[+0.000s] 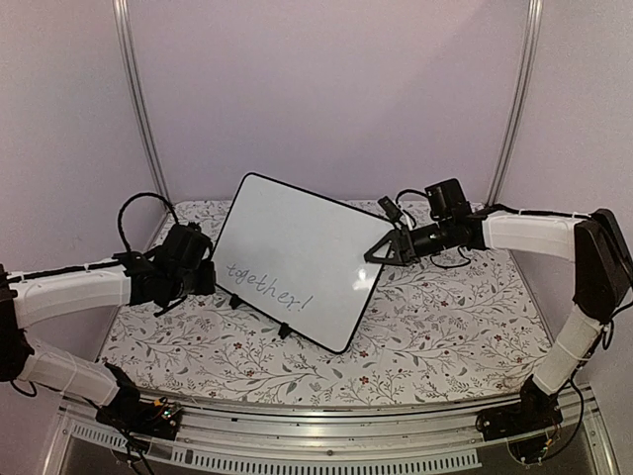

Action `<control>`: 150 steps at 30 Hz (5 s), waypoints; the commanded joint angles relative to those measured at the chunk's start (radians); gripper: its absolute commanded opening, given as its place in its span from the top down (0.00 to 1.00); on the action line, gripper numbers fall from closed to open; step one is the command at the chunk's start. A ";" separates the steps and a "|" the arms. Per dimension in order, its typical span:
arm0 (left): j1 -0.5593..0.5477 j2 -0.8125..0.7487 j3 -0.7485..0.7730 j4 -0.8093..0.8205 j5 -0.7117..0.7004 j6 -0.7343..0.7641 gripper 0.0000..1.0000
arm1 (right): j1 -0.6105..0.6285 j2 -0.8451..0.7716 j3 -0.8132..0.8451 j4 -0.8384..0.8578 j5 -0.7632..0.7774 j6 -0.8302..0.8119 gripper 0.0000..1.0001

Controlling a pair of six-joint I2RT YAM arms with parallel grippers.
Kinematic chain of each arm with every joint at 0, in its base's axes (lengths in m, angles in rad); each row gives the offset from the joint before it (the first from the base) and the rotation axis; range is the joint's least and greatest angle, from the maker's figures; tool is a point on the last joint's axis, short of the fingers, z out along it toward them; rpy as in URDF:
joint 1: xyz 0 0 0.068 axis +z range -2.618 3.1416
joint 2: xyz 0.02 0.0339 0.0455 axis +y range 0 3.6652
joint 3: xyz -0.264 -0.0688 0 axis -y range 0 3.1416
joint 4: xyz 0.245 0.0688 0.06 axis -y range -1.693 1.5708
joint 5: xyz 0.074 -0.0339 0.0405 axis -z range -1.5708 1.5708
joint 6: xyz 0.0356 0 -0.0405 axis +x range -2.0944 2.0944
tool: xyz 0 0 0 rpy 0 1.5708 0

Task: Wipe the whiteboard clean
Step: Erase the center of the whiteboard.

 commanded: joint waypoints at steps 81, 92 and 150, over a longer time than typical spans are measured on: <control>-0.056 -0.207 -0.345 0.413 0.146 -0.032 1.00 | -0.167 0.020 -0.129 0.358 -0.025 0.124 1.00; -0.096 0.049 -0.232 0.593 0.184 0.229 1.00 | -0.167 0.044 -0.112 0.267 -0.071 0.054 1.00; 0.093 0.391 0.001 0.581 0.250 0.292 1.00 | -0.167 0.049 -0.067 0.188 -0.101 0.019 0.99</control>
